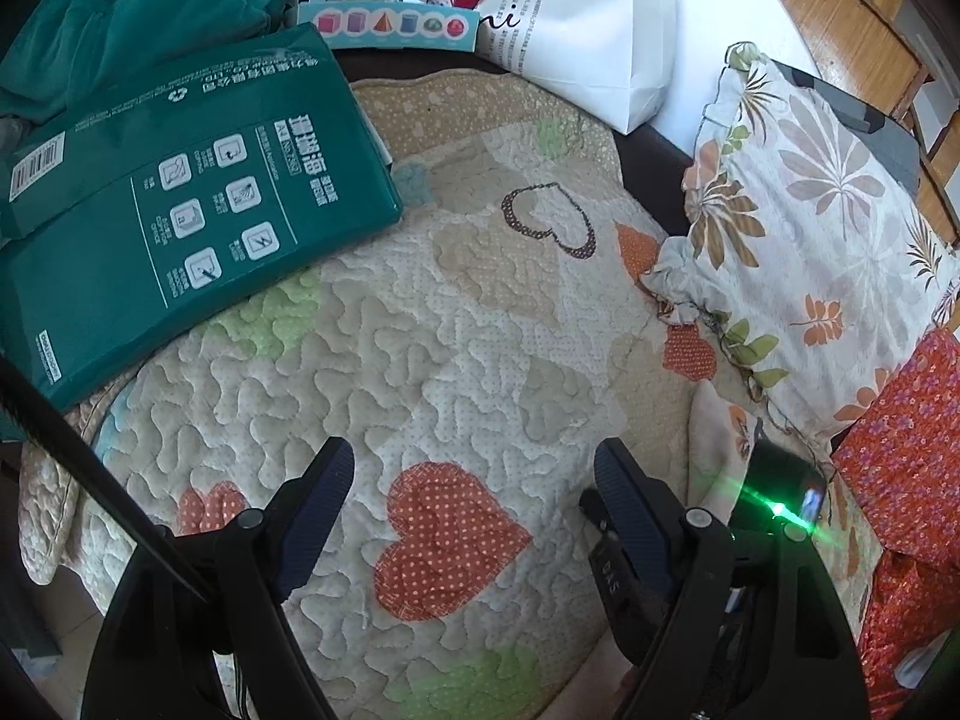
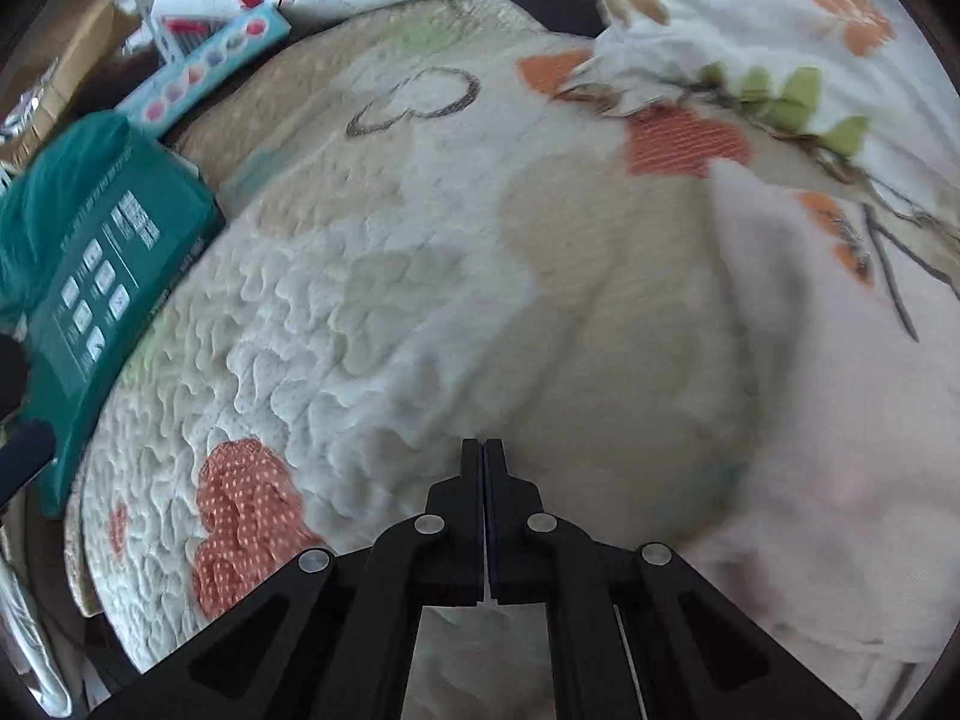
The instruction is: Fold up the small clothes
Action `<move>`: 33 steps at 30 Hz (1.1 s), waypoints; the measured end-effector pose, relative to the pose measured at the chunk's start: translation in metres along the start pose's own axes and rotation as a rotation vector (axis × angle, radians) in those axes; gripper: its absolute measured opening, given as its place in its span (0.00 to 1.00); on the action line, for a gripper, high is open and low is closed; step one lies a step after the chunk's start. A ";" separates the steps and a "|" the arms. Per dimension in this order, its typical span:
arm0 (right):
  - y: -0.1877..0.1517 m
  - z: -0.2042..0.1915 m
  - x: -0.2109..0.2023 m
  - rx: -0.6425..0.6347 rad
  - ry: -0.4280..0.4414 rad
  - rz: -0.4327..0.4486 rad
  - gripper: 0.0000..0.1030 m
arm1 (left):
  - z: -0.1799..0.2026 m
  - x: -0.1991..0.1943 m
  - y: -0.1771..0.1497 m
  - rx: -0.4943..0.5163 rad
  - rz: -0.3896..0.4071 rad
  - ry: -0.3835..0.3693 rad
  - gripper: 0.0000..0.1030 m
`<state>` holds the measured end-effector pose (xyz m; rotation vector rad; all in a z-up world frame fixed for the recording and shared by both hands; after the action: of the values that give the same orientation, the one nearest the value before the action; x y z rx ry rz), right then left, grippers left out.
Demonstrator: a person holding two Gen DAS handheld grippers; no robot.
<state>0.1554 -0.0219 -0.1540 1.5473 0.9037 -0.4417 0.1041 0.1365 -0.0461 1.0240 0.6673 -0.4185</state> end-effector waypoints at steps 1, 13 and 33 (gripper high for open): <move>0.003 0.001 -0.005 0.040 0.047 -0.003 0.02 | -0.001 0.000 0.000 -0.001 -0.002 0.001 0.79; -0.032 0.093 -0.087 0.299 0.058 0.033 0.46 | 0.014 0.003 -0.009 0.010 -0.022 -0.032 0.79; 0.001 0.065 -0.049 0.232 -0.011 0.113 0.05 | 0.022 0.004 -0.015 0.017 -0.039 -0.045 0.79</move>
<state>0.1400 -0.0979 -0.1303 1.7954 0.7721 -0.4862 0.1044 0.1103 -0.0509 1.0158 0.6448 -0.4804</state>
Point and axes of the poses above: each gripper's, at about its wrist camera, not at the fingertips, and x roughly the way its jaws point, z to its right, y to its top, the point moved 5 cm from there along x, roughly the way its jaws point, and after that the axes turned 10 degrees about z, right-handed, at the moved point
